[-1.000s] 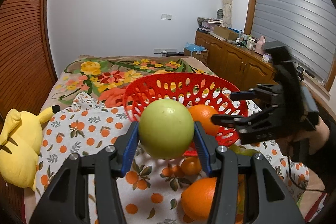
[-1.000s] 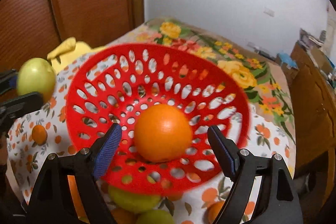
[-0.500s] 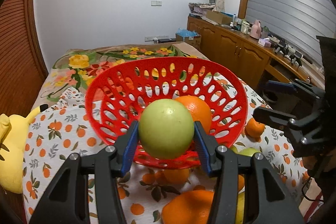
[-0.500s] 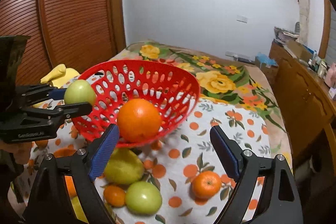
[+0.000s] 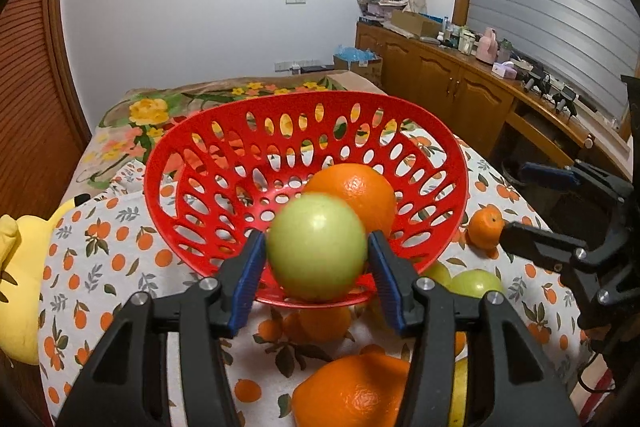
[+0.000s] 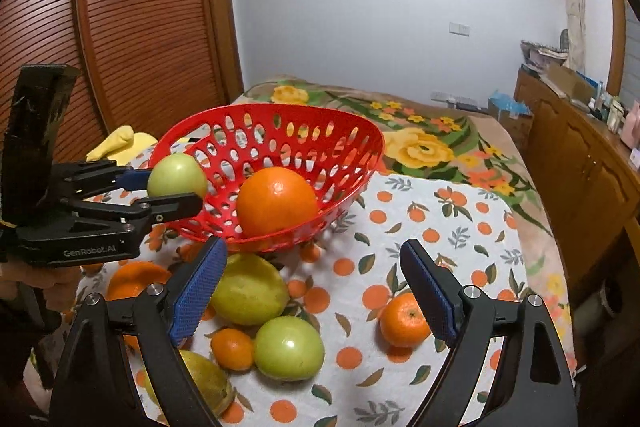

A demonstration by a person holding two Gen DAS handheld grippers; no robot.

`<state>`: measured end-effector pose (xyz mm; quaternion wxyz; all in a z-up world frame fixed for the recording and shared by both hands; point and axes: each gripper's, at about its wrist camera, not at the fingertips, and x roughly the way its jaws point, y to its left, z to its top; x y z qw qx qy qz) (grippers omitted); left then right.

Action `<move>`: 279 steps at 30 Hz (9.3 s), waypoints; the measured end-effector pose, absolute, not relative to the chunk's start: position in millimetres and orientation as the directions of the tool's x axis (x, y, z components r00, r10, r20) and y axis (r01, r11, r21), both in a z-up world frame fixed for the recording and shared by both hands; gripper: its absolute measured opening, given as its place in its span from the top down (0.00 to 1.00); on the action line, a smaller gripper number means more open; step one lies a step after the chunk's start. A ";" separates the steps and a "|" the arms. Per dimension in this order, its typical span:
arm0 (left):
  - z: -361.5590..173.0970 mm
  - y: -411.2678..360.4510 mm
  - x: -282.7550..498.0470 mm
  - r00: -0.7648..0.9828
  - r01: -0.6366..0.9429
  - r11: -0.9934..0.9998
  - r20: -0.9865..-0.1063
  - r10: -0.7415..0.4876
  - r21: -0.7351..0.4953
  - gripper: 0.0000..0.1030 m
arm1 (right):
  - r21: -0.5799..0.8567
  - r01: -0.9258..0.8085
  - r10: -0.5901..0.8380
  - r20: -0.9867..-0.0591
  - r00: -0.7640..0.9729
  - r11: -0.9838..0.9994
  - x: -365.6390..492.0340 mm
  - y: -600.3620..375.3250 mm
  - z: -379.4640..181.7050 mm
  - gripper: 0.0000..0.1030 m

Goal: Organize fruits
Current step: 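Release the orange in the basket while the left gripper lowers the green apple into it, then move the left gripper to another large orange while the right gripper approaches the pomelo, then grasp the large orange with the left gripper while the right gripper grasps the pomelo, then lower the large orange into the red basket with the left gripper and release, then carry the yellow pomelo over the red basket with the right gripper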

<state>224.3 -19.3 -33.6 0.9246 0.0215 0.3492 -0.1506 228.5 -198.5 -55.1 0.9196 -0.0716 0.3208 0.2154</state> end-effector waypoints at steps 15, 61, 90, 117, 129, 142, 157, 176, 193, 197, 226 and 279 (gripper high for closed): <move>-17.4 -7.1 182.6 0.770 0.267 0.962 -0.586 -0.253 -0.064 0.33 | 0.061 -0.413 0.365 -0.595 0.716 0.909 198.4 -206.1 -61.7 0.12; -68.4 12.9 96.4 0.727 0.237 0.966 -0.641 -0.245 -0.100 0.32 | 0.182 -0.517 0.473 -0.717 0.513 0.836 148.0 -159.2 -138.2 0.27; -70.6 -27.8 124.4 0.705 0.289 0.956 -0.665 -0.245 -0.046 0.26 | 0.167 -0.436 0.422 -0.685 0.594 0.885 146.6 -218.5 -132.0 0.33; -93.4 -34.9 149.3 0.644 0.294 0.948 -0.709 -0.288 -0.117 0.11 | 0.201 -0.400 0.422 -0.675 0.606 0.894 146.6 -228.8 -131.4 0.33; -95.9 -38.5 154.6 0.634 0.305 0.945 -0.715 -0.295 -0.120 0.11 | 0.187 -0.409 0.418 -0.679 0.603 0.893 145.8 -225.2 -132.4 0.33; -86.1 -24.0 145.9 0.664 0.283 0.946 -0.680 -0.312 -0.159 0.14 | 0.182 -0.412 0.417 -0.679 0.604 0.893 145.9 -223.8 -132.2 0.33; -26.4 -10.0 139.0 0.737 0.297 0.944 -0.594 -0.322 -0.144 0.14 | 0.141 -0.438 0.423 -0.623 0.658 0.888 154.8 -225.7 -89.8 0.33; 3.9 -8.1 178.0 0.768 0.296 0.949 -0.564 -0.302 -0.104 0.14 | 0.101 -0.484 0.460 -0.523 0.717 0.869 180.3 -208.8 -29.6 0.33; -15.3 -19.7 217.4 0.724 0.267 0.960 -0.640 -0.258 -0.084 0.13 | 0.103 -0.461 0.437 -0.550 0.712 0.881 195.5 -210.7 -40.8 0.33; -16.6 -19.1 217.6 0.727 0.262 0.961 -0.637 -0.257 -0.089 0.13 | 0.106 -0.454 0.432 -0.554 0.712 0.885 196.9 -212.6 -43.3 0.33; -12.4 -24.1 227.5 0.756 0.217 0.974 -0.622 -0.205 -0.057 0.12 | 0.110 -0.436 0.417 -0.566 0.712 0.893 199.8 -221.8 -52.1 0.33; -26.9 66.3 198.3 0.791 0.146 0.987 -0.592 -0.156 -0.065 0.12 | -0.045 -0.464 0.320 -0.666 0.674 0.884 343.4 -134.6 -57.2 0.29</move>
